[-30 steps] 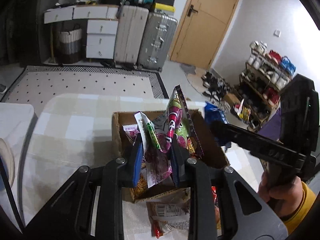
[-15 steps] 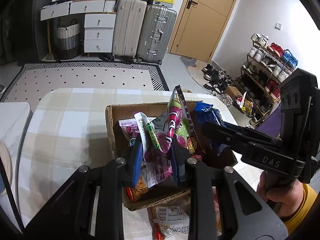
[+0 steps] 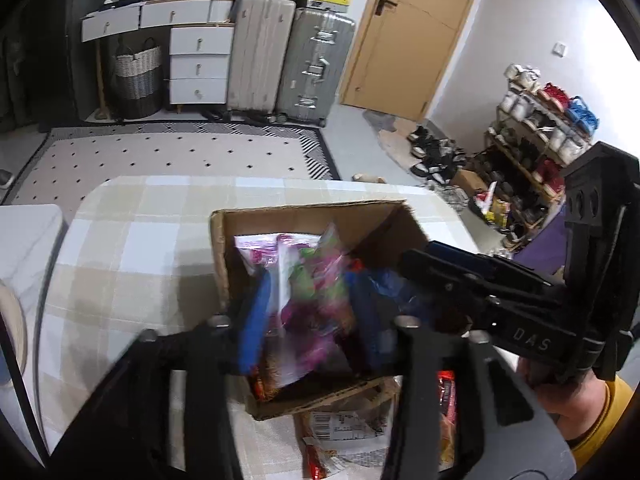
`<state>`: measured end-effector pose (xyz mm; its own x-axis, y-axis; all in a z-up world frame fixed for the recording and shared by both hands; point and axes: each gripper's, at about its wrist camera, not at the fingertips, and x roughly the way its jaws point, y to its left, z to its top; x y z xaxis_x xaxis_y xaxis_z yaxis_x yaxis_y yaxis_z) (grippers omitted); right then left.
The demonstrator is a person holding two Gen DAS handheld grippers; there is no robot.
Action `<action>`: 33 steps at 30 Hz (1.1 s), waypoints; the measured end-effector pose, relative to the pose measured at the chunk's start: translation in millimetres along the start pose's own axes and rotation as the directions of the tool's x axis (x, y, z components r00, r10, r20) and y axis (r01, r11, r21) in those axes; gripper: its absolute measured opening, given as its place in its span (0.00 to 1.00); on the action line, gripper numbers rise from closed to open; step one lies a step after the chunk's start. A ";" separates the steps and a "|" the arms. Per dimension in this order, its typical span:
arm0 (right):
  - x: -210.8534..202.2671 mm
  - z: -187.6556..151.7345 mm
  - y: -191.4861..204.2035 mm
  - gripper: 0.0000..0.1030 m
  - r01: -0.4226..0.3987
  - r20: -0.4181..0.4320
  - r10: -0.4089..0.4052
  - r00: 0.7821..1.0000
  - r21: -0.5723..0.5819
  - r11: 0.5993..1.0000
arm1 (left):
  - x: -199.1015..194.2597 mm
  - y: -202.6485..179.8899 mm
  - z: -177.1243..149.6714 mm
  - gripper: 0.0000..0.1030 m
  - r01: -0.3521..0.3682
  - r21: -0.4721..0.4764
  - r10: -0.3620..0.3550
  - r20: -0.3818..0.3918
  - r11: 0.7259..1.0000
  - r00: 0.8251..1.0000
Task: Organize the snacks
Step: 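Open both tools to drop the purple bag and blue pack into the box, then withdraw both open tools toward the remaining snacks on the table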
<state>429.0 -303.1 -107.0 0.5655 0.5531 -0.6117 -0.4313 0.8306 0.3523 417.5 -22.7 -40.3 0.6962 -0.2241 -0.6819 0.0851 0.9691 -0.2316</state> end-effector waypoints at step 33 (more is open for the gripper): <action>-189.2 -69.1 75.9 0.60 0.006 0.206 0.027 0.978 -0.155 0.988 | -198.5 -63.5 -74.4 0.79 -0.014 0.118 -0.005 0.158 0.993 0.987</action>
<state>240.7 -349.2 -13.5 0.6864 0.5766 -0.4433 -0.5316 0.8137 0.2352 220.8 -47.4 58.2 0.7997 -0.2094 -0.5627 0.1585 0.9776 -0.1386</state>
